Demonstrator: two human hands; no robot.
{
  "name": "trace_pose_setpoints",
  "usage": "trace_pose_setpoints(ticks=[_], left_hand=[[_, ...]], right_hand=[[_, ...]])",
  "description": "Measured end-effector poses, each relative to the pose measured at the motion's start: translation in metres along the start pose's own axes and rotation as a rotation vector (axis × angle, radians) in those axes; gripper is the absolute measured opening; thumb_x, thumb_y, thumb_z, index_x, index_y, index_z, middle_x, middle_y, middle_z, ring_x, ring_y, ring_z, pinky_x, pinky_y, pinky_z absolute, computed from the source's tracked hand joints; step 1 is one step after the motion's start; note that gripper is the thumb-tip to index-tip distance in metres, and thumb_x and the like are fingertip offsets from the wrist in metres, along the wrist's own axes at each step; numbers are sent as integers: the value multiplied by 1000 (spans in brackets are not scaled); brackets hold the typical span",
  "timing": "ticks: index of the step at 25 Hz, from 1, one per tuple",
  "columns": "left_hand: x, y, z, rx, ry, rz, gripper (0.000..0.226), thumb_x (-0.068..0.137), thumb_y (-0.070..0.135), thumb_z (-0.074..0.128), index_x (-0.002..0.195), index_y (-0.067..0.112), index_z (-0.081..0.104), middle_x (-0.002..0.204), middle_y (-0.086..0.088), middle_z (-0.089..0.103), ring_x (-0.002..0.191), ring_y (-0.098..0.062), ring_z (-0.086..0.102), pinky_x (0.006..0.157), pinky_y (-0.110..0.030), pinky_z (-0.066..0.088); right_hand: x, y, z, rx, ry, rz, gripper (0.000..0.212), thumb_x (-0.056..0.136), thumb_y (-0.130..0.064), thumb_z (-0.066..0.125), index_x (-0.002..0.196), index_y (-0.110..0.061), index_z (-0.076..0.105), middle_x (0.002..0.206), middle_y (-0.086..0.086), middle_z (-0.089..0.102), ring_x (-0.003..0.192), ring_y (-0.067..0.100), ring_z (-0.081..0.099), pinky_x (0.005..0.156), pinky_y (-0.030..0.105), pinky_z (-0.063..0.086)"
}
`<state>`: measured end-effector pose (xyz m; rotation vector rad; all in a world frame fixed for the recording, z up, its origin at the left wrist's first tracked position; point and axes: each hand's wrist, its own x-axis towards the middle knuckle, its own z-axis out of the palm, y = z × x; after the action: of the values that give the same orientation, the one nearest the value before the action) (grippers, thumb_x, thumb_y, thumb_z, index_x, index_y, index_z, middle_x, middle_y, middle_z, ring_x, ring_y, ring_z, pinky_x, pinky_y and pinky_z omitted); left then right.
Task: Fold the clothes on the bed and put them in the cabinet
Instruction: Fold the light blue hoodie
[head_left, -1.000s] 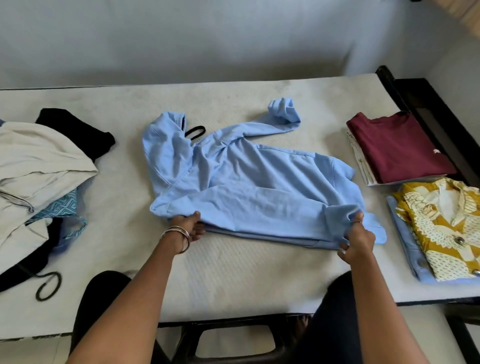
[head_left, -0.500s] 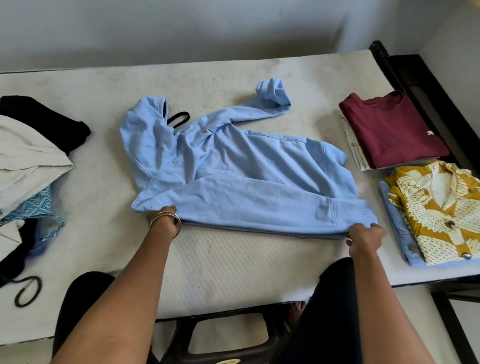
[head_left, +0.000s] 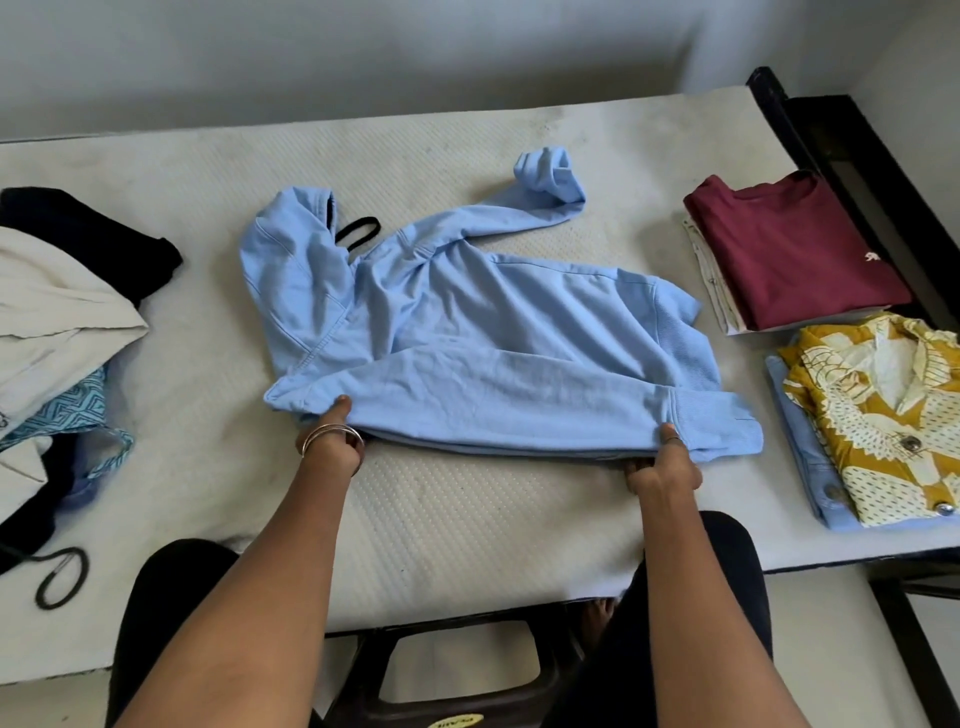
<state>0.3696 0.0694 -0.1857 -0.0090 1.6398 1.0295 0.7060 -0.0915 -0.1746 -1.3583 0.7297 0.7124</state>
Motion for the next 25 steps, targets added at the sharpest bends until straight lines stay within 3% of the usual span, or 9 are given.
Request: trace_pose_setpoints(ticks=[4,7,10,13,16,18,21,23,25], left_hand=[[-6,3,5,-90,23,2,51,75,6,74,123,15,57,120,-7,64,101,-27,65,84,-50,54],[-12,-3,1,-67,86,93,52,77,-7,68,126,8,57,121,-9,63,92,-26,65,83,-42,54],[-12,-10,-12,-13,105,163,51,75,-13,66,123,4,59,119,-10,64,88,-25,63,82,-41,53],[-14,-10,-11,75,203,196,51,69,-2,70,118,7,60,118,-15,63,97,-33,67,83,-48,56],[-41,-11,3,569,501,319,58,84,1,59,137,1,35,138,-25,41,121,-43,49,97,-47,44],[-57,-26,11,944,597,759,59,90,2,50,144,-1,26,144,-28,33,125,-46,41,96,-52,38],[-42,-65,16,1598,192,1487,73,74,9,67,142,7,41,151,-22,32,133,-41,38,100,-54,34],[-28,-86,23,1808,-122,1605,75,71,15,72,141,19,48,155,-10,31,140,-35,34,106,-56,28],[-26,-90,36,1805,-270,1625,59,76,20,63,134,26,56,146,-4,47,128,-31,50,96,-59,40]], right_hand=[[-26,-20,1,84,-65,-103,36,84,-2,65,118,-13,62,114,0,67,104,21,65,84,41,57],[-26,-20,-6,-47,85,-160,42,88,1,57,130,-3,53,124,9,62,92,21,64,70,29,52],[-38,-21,0,-363,312,-167,69,89,-14,65,144,-2,25,145,22,38,123,36,51,92,36,45],[-45,-11,12,-911,390,-669,78,88,-32,65,150,-6,24,151,25,25,136,43,31,107,53,34],[-26,-4,20,-1337,-201,-1194,51,90,-21,63,139,-13,48,144,15,44,132,38,37,101,55,37],[-4,-6,12,-1742,-516,-1251,55,92,-43,60,144,-32,44,153,2,37,139,31,30,108,53,29],[22,-15,-11,-2076,-386,-1049,67,92,-72,30,152,-50,8,163,-15,1,150,17,4,113,57,3],[24,-12,-10,-2066,-240,-955,66,95,-71,18,153,-44,6,163,-13,0,150,12,1,111,65,2],[14,-13,10,-1803,-96,-966,56,98,-62,26,146,-33,36,156,-2,30,142,21,25,105,62,19]])
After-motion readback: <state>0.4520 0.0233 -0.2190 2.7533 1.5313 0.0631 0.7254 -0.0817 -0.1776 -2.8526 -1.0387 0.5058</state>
